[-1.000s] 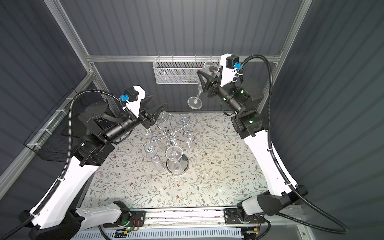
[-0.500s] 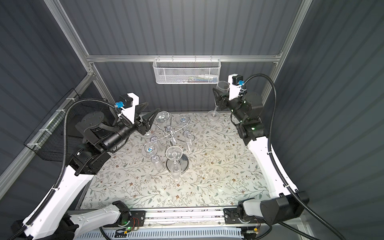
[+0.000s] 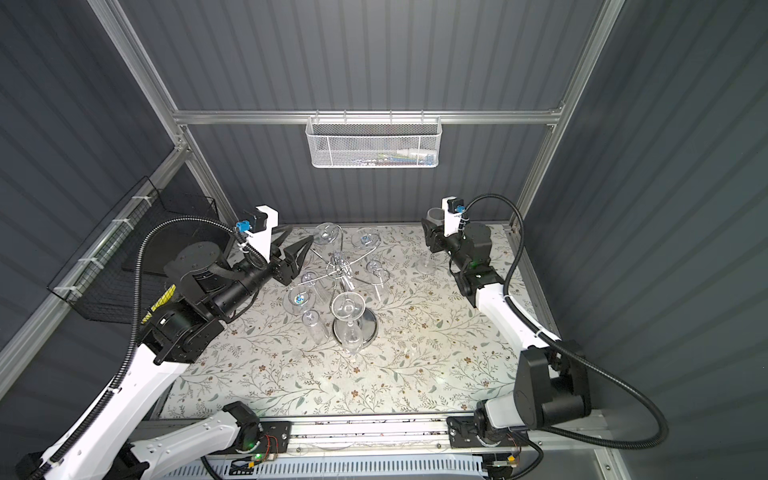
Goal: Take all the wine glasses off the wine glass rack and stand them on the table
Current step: 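Carry the flute away with the right gripper while the left gripper draws back, then lower the flute upright onto the table with the right gripper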
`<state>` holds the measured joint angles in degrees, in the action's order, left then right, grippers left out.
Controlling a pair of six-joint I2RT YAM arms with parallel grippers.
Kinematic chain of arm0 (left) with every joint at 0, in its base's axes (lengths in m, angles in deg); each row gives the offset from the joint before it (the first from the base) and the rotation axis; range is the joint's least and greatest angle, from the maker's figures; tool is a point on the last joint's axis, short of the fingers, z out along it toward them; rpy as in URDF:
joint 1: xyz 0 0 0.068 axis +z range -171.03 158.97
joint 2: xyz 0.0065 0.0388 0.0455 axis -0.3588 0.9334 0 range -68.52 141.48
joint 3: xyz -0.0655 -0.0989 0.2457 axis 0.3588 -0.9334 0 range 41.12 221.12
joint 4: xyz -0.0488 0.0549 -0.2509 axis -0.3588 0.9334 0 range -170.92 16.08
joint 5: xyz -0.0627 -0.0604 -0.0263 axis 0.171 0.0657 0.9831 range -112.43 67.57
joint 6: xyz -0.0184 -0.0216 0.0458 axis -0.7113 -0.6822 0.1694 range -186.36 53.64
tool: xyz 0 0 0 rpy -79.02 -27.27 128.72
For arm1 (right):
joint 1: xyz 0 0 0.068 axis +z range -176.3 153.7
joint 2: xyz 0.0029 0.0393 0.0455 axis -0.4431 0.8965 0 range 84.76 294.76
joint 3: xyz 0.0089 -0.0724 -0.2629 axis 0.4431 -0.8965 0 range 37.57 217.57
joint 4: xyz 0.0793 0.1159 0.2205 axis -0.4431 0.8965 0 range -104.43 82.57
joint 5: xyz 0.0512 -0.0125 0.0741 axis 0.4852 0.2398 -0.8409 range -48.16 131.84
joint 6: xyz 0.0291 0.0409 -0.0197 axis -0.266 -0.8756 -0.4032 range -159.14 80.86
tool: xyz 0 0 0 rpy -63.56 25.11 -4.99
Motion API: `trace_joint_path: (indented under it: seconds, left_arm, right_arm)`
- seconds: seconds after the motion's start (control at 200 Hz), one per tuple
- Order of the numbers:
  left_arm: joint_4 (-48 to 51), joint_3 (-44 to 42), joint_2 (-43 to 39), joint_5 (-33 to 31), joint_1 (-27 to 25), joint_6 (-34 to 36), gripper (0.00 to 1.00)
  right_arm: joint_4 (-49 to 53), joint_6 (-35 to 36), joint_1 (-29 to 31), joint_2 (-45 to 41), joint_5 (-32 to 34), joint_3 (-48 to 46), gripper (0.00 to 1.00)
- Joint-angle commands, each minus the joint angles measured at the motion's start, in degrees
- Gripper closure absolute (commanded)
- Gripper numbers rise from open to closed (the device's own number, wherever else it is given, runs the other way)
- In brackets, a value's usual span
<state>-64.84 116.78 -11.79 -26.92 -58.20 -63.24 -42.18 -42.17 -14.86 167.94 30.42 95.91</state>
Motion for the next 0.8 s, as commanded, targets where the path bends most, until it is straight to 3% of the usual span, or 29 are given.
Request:
trace_joint_path:
  seconds: [0.0, 0.515, 0.795]
  left_arm:
    - [0.19, -0.55, -1.01, -1.46, -0.27, -2.14, 0.44]
    - [0.82, 0.92, 1.69, -0.17, -0.26, -3.29, 0.43]
    - [0.60, 1.69, 3.23, 0.99, -0.27, -3.73, 0.43]
  right_arm:
    - [-10.27, -0.59, -0.19, 2.08, 4.61, -1.54, 0.53]
    - [-29.76, 1.77, -0.24, 17.64, 12.16, -4.76, 0.54]
    - [-32.61, 3.44, -0.15, 22.36, 12.50, -3.72, 0.54]
